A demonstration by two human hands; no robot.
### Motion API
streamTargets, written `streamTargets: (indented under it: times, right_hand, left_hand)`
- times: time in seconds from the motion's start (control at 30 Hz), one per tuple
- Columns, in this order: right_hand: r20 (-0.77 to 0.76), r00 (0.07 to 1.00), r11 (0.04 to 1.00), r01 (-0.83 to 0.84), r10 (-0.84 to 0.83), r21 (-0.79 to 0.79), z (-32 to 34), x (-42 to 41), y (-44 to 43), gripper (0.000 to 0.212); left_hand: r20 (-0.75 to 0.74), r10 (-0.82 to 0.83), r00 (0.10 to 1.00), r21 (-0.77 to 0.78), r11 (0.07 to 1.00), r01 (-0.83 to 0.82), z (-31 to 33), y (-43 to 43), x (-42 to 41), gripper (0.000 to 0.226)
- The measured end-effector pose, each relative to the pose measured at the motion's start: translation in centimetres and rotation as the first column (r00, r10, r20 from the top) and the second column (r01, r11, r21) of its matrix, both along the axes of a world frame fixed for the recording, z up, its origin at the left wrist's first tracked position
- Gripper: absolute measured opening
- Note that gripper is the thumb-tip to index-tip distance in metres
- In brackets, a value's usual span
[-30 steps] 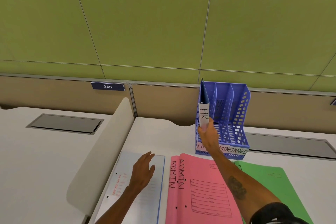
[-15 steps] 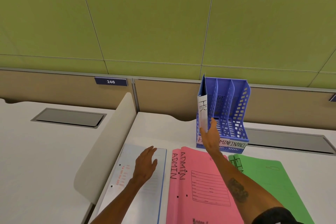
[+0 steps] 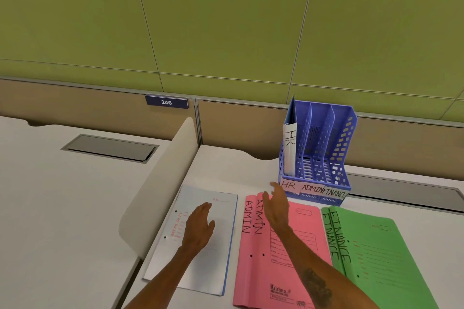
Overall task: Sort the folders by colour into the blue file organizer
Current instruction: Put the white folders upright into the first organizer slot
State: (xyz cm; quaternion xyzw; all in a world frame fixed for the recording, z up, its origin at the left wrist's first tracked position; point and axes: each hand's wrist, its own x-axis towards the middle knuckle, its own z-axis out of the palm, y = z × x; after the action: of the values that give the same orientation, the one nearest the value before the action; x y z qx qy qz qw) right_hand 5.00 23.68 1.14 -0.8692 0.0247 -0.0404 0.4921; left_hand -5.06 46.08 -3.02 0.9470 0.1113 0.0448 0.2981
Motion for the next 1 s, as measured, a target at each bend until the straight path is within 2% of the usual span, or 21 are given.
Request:
streamTargets:
  times: [0.13,0.27,0.47,0.63,0.77,0.87,1.0]
  right_hand:
    - [0.06,0.992,0.993,-0.112,0.114,-0.041,-1.5,-2.8,2.5,0.025]
    - [-0.08,0.976,0.979,-0.203,0.2,-0.024,-2.9,-5.3,4.8,0.026]
    - [-0.206,0.873,0.869,-0.473,0.441,-0.146,-5.8,-9.1,7.0,0.024]
    - [-0.276,0.851,0.827,-0.51,0.446,-0.237,-6.3,-10.3,7.9,0.032]
    - [-0.287,0.822,0.75,-0.567,0.491,-0.34,-5.9,-9.8,7.9,0.032]
    - [-0.293,0.814,0.728,-0.58,0.502,-0.366,-5.6,-9.7,7.7,0.029]
    - [-0.292,0.807,0.715,-0.59,0.512,-0.376,-5.4,-9.9,7.7,0.027]
  left_hand:
    - [-0.081,0.138,0.987,0.042,0.99,-0.135,-1.4,1.9,-2.3,0.069]
    - [-0.096,0.276,0.956,0.108,0.958,-0.265,-1.9,3.7,-4.3,0.071]
    - [-0.181,0.414,0.892,0.094,0.91,-0.404,-1.5,5.4,-5.9,0.074]
    - [-0.301,0.449,0.841,0.06,0.89,-0.453,-1.2,6.0,-6.3,0.076]
    - [-0.326,0.457,0.827,0.046,0.882,-0.469,-0.7,6.1,-6.0,0.068]
    - [-0.391,0.468,0.792,0.056,0.871,-0.487,0.2,6.4,-5.6,0.063]
    - [-0.446,0.484,0.753,-0.089,0.813,-0.575,1.1,8.0,-5.5,0.064]
